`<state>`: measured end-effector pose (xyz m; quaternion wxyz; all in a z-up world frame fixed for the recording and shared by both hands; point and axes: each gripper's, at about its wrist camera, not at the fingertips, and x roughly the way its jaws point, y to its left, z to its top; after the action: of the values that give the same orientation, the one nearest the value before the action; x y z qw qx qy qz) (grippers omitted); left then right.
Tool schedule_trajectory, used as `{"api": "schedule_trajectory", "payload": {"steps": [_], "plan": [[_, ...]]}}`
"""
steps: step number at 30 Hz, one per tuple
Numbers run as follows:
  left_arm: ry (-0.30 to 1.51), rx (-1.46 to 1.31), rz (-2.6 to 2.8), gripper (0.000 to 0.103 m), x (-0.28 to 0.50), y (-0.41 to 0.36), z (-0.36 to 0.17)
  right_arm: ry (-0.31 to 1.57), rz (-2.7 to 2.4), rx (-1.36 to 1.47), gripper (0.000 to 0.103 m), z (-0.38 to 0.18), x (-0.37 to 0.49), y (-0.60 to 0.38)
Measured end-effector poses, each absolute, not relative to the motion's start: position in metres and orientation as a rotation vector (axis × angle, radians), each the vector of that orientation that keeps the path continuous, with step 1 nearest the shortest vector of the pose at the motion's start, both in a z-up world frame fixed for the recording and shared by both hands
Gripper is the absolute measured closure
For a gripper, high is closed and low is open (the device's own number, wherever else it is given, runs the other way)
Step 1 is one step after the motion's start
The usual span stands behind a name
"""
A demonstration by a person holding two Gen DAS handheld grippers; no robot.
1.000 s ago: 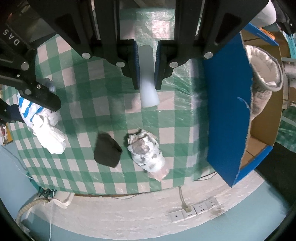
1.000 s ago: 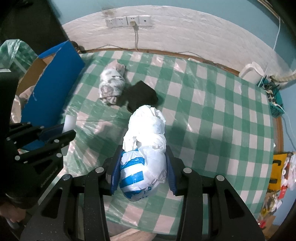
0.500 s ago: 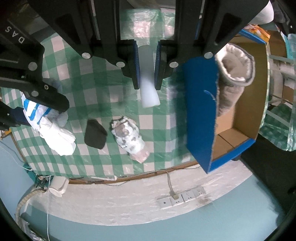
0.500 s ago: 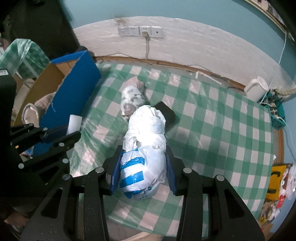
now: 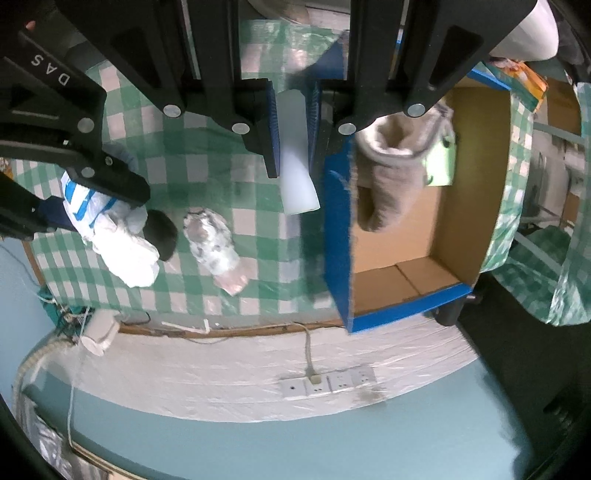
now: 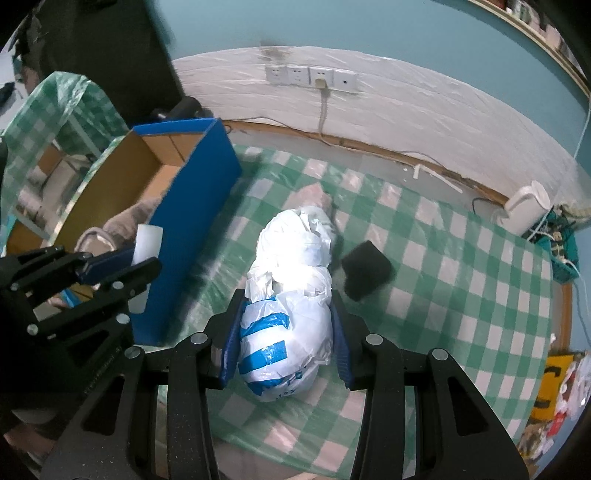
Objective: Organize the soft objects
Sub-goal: 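Carry the foam block in the left gripper while the right gripper carries the bag to the box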
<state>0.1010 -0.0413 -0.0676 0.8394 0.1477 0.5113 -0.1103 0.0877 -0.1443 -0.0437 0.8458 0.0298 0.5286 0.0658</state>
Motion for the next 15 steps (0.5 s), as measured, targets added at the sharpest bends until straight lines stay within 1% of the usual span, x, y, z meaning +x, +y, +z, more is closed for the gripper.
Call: {"api": "schedule_trajectory", "payload": {"steps": [7,15], "plan": [[1.066,0.245,-0.195,0.088,0.113,-0.008,-0.052,1.104,0.166,0.028,0.061,-0.036,0.100,-0.121],[1.047,0.210,-0.157,0.088,0.120,0.024,-0.046,1.091,0.217,-0.007,0.061,-0.027,0.114,-0.086]]}}
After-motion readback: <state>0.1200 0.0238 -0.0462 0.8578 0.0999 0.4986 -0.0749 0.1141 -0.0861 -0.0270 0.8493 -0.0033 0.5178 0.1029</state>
